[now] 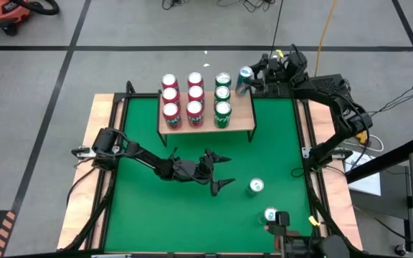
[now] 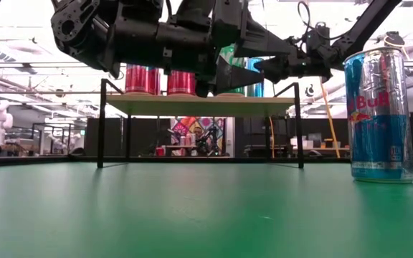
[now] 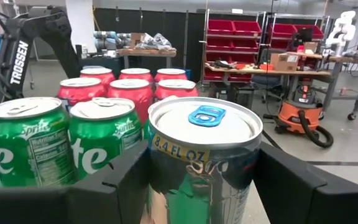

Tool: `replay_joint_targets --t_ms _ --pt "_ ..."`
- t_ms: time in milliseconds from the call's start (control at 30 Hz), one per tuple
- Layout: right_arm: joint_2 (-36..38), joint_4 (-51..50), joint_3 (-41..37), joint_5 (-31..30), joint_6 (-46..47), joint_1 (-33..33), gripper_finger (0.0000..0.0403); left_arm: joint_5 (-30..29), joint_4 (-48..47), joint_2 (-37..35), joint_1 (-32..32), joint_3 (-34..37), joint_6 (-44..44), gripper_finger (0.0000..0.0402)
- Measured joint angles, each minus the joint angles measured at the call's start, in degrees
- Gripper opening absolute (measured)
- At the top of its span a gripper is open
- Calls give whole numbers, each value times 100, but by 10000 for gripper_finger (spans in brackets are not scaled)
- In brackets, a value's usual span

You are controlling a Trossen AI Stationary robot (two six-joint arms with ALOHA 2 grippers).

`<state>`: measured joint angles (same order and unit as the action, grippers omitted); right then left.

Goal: Place canned beverage on shelf
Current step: Put the blue soda can on the shelf

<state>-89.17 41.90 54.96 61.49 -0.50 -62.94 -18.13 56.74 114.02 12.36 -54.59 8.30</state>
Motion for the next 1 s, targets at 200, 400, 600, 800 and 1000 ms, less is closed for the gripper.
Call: replay_joint_targets --t_ms 200,400,600,800,1000 --pt "-2 -162 74 0 -4 2 233 4 -219 -2 13 2 26 397" --pt "-2 -589 74 -16 -341 24 233 4 -276 -2 13 4 28 397" --pt "-2 -722 74 -32 -433 41 233 4 -329 -2 15 4 33 397" --pt "2 -875 74 -37 -640 42 233 3 -331 -2 21 4 35 397" --pt "2 -881 74 -28 -685 48 233 4 -331 -2 47 4 32 397"
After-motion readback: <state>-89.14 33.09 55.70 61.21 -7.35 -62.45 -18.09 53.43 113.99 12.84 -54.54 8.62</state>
